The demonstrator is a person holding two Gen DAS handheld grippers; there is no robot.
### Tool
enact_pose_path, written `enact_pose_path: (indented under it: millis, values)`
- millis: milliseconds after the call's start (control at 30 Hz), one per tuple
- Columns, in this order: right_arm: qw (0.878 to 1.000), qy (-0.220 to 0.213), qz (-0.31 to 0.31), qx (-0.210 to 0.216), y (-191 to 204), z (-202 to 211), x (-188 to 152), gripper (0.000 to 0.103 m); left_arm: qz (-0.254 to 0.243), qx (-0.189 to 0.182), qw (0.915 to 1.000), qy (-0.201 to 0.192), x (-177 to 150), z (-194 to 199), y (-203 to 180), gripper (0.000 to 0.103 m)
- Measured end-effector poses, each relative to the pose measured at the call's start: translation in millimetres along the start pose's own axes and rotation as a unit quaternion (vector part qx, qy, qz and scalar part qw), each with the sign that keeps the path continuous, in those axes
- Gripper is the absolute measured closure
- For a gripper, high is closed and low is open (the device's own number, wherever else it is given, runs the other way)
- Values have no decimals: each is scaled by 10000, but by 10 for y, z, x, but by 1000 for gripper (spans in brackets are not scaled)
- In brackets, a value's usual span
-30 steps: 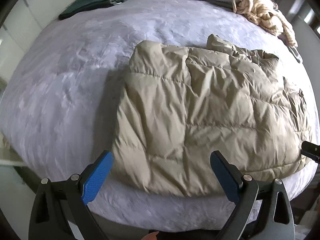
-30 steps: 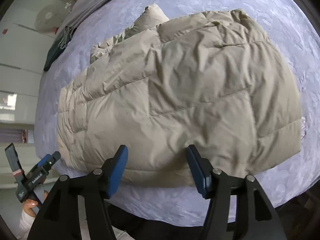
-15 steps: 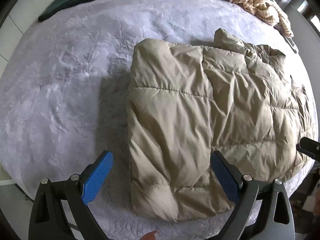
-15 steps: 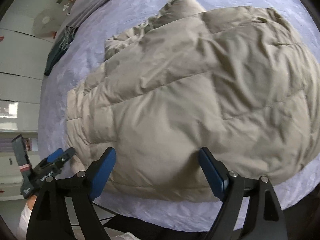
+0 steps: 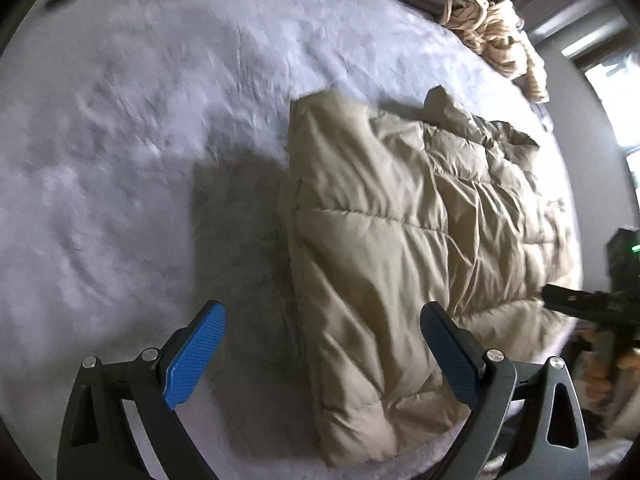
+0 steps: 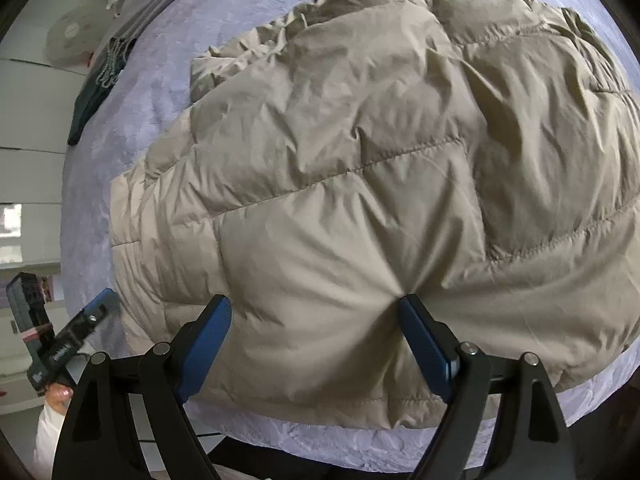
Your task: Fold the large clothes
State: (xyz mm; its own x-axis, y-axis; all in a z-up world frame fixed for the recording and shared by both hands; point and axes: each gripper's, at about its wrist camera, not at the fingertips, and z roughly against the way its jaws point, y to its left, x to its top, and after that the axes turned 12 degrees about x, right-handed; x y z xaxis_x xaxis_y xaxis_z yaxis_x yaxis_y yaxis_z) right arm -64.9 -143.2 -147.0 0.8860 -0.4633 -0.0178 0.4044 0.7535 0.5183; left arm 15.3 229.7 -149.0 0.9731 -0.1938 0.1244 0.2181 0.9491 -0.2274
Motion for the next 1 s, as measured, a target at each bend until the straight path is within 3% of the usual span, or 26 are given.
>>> enact_pose_path:
  millis: [100,300,467,533,567,600,633,700,767,800,833,1000]
  values:
    - [9999,31,29,-108,8,-28,5,15,67,-470,9983,346,19,-242,105,5]
    - [9993,89,80,-344,78,-159,18,15,-273,-1332,9883,684,198,-637,-187,5]
    - [9988,187,105,-435,144,-184,49,15,-479,-1609,9812,955,320,-881,-404,5]
    - [9990,181,147,-381,168,-113,46,15,-670,-1542,9810,970,318,-888,-450,18]
    - [9990,141,157,-390,185,-82,59,15,-743,-1646,9788,964,310,-866,-458,43]
    - [9990,78,160,-412,194,-40,66,15,-717,-1827,9752,1021,306,-852,-453,60]
    - [9987,-66,155,-474,183,27,74,15,-639,-1961,9728,1058,295,-827,-442,64]
    - [9977,-331,132,-583,142,117,106,17,-671,-1893,9747,982,274,-724,-485,73]
    - [9963,-643,136,-560,112,196,131,52,-651,-1839,9763,941,264,-609,-541,78]
    - [9957,-741,127,-540,96,213,152,85,-646,-1838,9766,914,262,-545,-563,79]
    - [9952,-819,98,-529,72,207,195,93,-647,-1847,9767,876,249,-467,-589,79]
    - [9936,-975,415,-385,32,63,452,93,-686,-1794,9795,614,236,64,-878,79]
